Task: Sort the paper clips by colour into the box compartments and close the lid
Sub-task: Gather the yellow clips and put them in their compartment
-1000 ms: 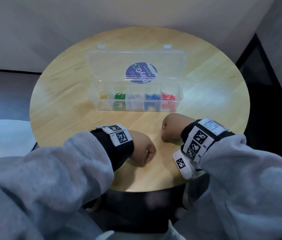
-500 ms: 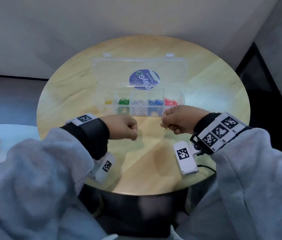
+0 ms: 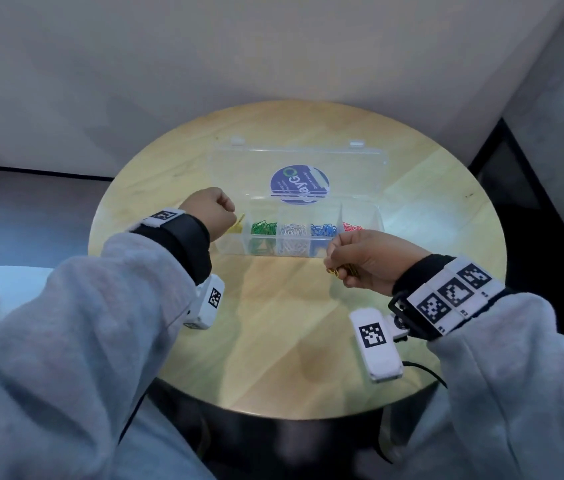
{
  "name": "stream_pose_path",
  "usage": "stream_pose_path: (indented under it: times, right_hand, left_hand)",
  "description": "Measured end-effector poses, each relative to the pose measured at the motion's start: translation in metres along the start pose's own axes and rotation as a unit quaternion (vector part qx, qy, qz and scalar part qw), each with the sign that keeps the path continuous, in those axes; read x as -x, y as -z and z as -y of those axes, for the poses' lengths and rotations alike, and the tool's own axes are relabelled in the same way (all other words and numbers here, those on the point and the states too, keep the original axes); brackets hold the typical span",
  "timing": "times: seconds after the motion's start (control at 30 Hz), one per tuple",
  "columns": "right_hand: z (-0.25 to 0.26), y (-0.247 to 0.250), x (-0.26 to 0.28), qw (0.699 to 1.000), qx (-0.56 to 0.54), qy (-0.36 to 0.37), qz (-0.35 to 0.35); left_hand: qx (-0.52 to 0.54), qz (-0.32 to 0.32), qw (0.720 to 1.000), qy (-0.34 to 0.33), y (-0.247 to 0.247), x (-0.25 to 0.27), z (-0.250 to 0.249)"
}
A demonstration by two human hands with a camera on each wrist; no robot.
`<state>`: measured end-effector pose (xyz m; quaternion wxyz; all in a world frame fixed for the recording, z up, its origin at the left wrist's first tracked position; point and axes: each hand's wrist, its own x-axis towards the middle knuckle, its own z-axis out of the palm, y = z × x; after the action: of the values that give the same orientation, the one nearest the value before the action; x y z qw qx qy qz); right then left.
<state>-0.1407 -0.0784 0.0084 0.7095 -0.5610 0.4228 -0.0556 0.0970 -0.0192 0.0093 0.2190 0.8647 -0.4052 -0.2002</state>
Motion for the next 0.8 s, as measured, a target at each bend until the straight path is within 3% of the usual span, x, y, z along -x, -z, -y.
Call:
stream_pose_path:
  times: [0.27,0.4,0.47,0.8]
  right_hand:
    - [0.013,-0.002,0.002,0.999,-0.025,0.014,-0.02]
    - [0.022,-0.007,0.005,0.998,-0.06,0.02,-0.021]
    - [0.028,-0.011,0.005,0.997,-0.075,0.025,-0.02]
    - [0.064,-0.052,-0.026,0.998,-0.057,0.015,-0.026]
  left_hand:
    - [0.013,-0.046,0.999,0.023,0.005,-0.005,0.02]
    - [0.101,0.028,0.989,0.101,0.002,-0.001,0.027]
    - [0.157,0.03,0.98,0.118,0.0,0.001,0.03]
    - [0.213,0.084,0.967,0.109,-0.003,0.024,0.037]
